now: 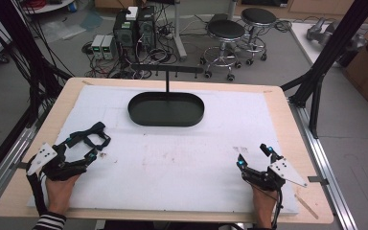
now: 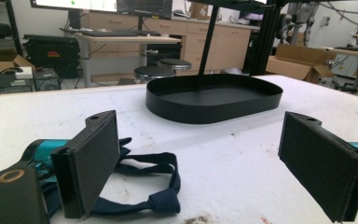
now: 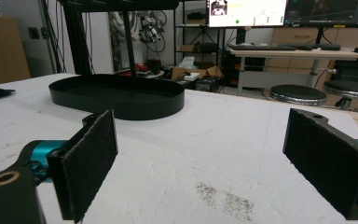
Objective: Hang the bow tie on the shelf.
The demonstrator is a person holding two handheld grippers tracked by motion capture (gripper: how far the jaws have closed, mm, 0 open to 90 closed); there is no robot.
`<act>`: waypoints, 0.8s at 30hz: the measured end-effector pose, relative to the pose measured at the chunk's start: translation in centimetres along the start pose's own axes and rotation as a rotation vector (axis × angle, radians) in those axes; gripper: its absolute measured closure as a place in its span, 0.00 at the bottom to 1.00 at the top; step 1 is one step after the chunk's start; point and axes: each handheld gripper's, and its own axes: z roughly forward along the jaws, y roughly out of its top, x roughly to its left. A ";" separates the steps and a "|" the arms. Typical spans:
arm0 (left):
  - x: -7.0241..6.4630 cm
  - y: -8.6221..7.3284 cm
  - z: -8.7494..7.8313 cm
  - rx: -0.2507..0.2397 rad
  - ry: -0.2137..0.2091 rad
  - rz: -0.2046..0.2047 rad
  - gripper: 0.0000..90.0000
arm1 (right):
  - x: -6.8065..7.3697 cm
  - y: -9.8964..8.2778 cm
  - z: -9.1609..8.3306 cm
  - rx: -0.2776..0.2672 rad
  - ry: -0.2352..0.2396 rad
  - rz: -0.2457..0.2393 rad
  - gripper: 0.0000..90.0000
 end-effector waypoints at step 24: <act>3.8 6.9 0.8 0.186 -0.035 0.120 0.15 | 0.1 0.0 0.1 0.004 -0.007 -0.006 0.10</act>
